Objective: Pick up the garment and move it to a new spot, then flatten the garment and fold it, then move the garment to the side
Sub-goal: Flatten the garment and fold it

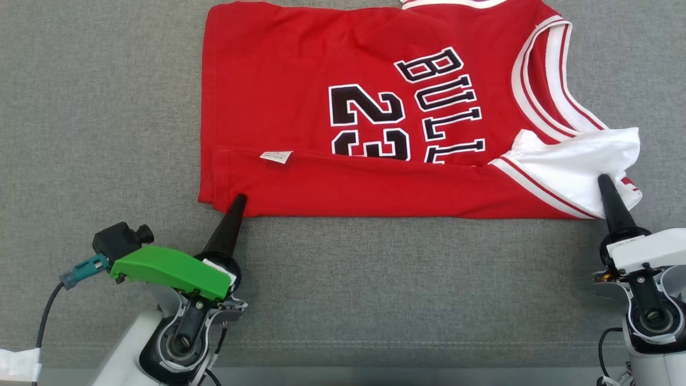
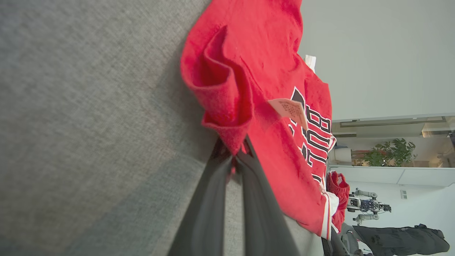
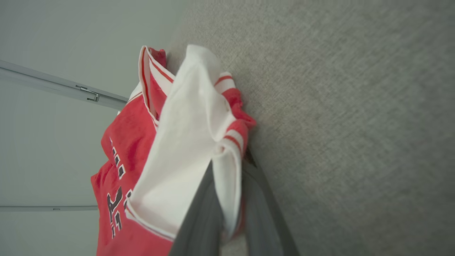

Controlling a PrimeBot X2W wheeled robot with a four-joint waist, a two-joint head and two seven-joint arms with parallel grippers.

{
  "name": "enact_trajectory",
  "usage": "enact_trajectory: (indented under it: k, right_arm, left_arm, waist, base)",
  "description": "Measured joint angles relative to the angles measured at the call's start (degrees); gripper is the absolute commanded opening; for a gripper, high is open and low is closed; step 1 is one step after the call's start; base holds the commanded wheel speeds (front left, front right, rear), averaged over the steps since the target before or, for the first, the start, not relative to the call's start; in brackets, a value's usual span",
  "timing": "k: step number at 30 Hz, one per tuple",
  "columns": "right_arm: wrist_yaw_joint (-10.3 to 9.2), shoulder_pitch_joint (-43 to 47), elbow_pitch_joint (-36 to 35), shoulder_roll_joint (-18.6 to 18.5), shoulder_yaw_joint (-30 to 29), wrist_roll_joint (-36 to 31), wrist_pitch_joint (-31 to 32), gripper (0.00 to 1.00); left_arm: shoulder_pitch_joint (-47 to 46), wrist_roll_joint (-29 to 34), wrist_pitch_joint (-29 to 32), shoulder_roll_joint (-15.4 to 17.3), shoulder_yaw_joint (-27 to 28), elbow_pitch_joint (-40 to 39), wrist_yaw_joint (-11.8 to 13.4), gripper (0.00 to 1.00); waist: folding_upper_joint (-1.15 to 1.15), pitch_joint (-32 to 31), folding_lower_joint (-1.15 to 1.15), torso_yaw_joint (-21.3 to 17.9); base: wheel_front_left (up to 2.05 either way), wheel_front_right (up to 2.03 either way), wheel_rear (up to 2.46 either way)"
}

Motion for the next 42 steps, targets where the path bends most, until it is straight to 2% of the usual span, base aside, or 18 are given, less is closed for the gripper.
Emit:
enact_trajectory:
  k: [19, 28, 34, 42]
  right_arm:
    - [0.74, 7.65, -1.87, 0.31, -4.01, 2.65, -1.1, 0.0]
    - [0.68, 13.58, -3.37, 0.84, -4.19, 3.12, -0.71, 0.0]
    - [0.68, 13.35, -4.32, 0.51, -3.26, 2.97, -0.2, 0.0]
    - [-0.1, 10.41, -3.68, -2.57, -2.31, 0.04, 0.96, 0.0]
  left_arm:
    - [7.64, 0.01, -1.69, -0.08, -2.09, -1.98, -1.04, 0.0]
    - [11.24, 0.23, -2.14, 1.96, -1.54, -3.47, -1.02, 0.0]
    - [11.45, 0.47, -2.69, 2.92, -0.31, -4.53, -0.68, 0.0]
    - [10.27, 1.01, -1.66, 3.18, -1.44, -4.65, 0.0, 0.0]
  waist:
    - [0.0, -2.89, 0.0, 0.0]
    - [0.0, -3.97, 0.0, 0.28]
    - [0.0, -4.11, 0.0, -0.34]
    - [0.0, -3.96, 0.0, 0.16]
  base:
    - [0.0, 0.0, 0.0]
    - [0.0, 0.0, 0.0]
    - [0.0, 0.0, 0.0]
    - [0.0, 0.0, 0.0]
